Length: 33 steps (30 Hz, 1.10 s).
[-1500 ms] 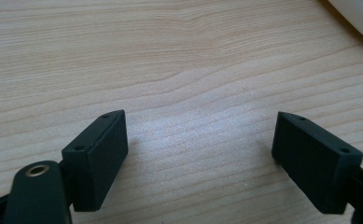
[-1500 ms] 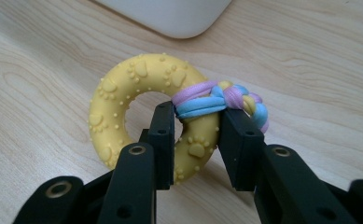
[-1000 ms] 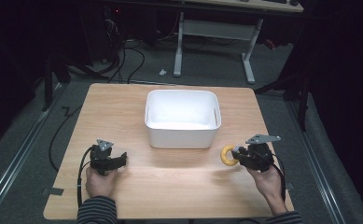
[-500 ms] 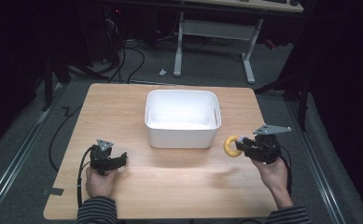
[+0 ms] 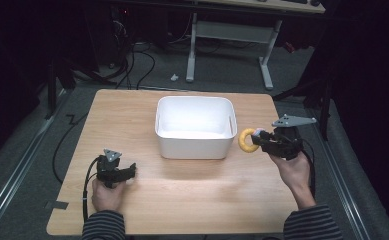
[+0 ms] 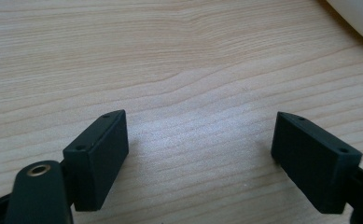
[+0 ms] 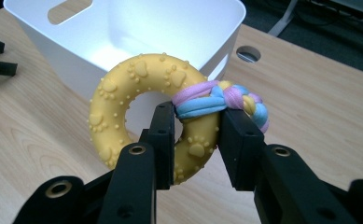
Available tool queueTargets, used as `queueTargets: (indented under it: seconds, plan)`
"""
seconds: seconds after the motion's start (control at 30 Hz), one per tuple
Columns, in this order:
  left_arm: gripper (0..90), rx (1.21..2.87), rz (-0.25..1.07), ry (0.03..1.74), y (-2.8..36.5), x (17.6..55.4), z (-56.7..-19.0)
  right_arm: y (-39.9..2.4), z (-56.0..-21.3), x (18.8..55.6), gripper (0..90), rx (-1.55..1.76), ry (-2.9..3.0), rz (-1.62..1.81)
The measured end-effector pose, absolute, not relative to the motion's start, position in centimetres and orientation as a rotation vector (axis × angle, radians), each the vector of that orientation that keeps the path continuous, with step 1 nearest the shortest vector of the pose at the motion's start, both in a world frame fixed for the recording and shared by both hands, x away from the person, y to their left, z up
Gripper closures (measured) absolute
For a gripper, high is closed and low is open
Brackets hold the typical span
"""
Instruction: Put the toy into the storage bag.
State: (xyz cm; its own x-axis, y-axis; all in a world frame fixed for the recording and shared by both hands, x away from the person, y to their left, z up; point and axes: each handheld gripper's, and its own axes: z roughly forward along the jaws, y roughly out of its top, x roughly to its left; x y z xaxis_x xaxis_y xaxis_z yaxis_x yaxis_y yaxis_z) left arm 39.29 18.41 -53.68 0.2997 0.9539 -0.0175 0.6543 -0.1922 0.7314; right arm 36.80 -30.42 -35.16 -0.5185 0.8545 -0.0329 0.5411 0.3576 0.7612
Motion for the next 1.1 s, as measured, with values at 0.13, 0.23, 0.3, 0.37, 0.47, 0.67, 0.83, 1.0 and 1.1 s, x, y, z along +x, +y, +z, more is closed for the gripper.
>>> queueTargets:
  seconds: [0.13, 0.23, 0.3, 0.37, 0.47, 0.67, 0.83, 1.0, 1.1]
  plan:
    - [19.2, 1.932, 0.6, 1.428, 18.4, 39.3, -53.7, -29.8, -34.6, 37.6, 68.2, 1.205, 2.199, 1.001]
    - [19.3, 1.931, 0.602, 1.429, 18.4, 39.3, -53.7, -29.6, -34.4, 38.1, 68.2, 1.198, 2.199, 1.006]
    - [19.3, 1.931, 0.601, 1.429, 18.4, 39.3, -53.7, -29.2, -34.1, 38.5, 68.2, 1.197, 2.203, 1.003]
    - [19.4, 1.932, 0.601, 1.429, 18.4, 39.3, -53.7, -28.9, -33.9, 38.8, 68.2, 1.189, 2.203, 0.994]
    - [19.4, 1.93, 0.601, 1.429, 18.4, 39.3, -53.7, -28.3, -33.4, 39.7, 68.2, 1.174, 2.204, 0.984]
    - [19.4, 1.93, 0.601, 1.43, 18.4, 39.3, -53.7, -27.6, -32.9, 40.3, 68.2, 1.158, 2.212, 0.974]
    - [19.4, 1.931, 0.602, 1.43, 18.4, 39.3, -53.7, -26.7, -32.8, 41.1, 68.2, 1.139, 2.225, 0.97]
    - [19.4, 1.932, 0.601, 1.429, 18.4, 39.3, -53.7, -25.8, -32.6, 41.8, 68.2, 1.123, 2.237, 0.958]
    - [19.5, 1.932, 0.6, 1.429, 18.4, 39.3, -53.7, -25.4, -32.6, 42.1, 68.2, 1.112, 2.242, 0.941]
